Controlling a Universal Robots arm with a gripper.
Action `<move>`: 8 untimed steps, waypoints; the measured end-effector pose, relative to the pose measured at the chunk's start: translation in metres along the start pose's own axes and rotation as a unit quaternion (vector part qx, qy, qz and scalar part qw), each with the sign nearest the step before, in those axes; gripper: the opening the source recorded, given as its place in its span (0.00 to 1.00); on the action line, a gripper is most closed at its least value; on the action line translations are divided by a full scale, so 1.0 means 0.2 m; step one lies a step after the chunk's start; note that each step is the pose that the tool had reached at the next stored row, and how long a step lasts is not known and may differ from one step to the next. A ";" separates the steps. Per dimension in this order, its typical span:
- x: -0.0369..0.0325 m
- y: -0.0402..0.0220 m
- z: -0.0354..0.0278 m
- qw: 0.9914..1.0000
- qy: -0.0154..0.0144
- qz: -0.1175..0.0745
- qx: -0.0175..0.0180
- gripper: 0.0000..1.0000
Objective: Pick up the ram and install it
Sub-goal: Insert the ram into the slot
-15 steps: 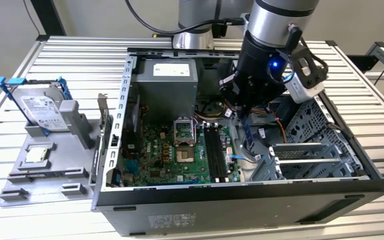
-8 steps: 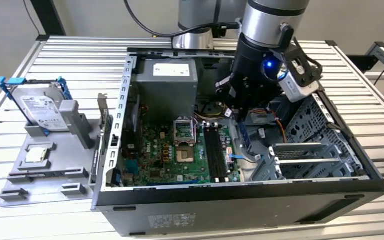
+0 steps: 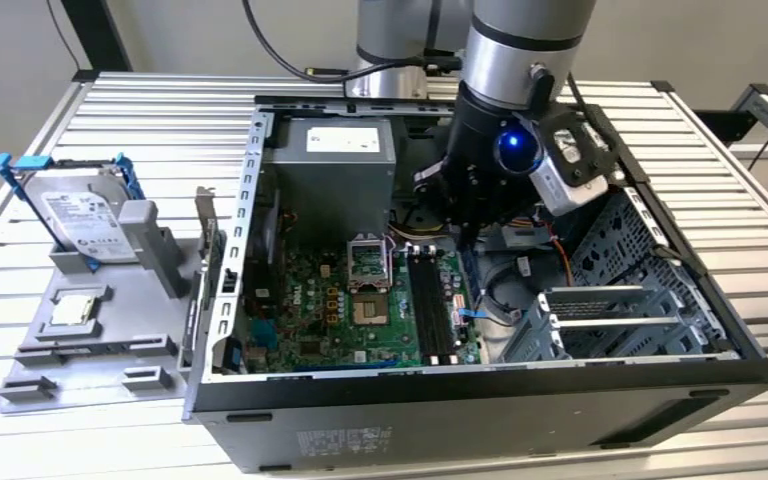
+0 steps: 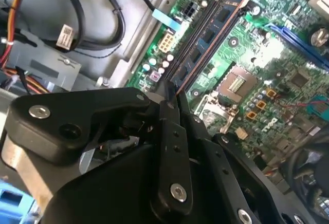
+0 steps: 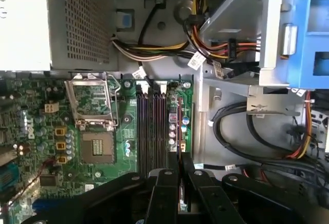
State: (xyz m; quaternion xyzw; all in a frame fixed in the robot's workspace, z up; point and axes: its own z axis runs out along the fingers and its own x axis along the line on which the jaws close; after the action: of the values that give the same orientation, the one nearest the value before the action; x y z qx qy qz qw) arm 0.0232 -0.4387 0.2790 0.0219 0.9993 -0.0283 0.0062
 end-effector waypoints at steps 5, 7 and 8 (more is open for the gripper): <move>0.001 0.002 0.046 1.000 0.001 0.022 0.000 0.00; 0.001 0.004 0.064 1.000 0.001 0.022 0.000 0.00; 0.001 0.004 0.074 1.000 0.001 0.022 0.000 0.00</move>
State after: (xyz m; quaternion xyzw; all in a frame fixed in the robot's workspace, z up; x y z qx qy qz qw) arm 0.0232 -0.4387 0.2643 0.0438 0.9986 -0.0285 0.0056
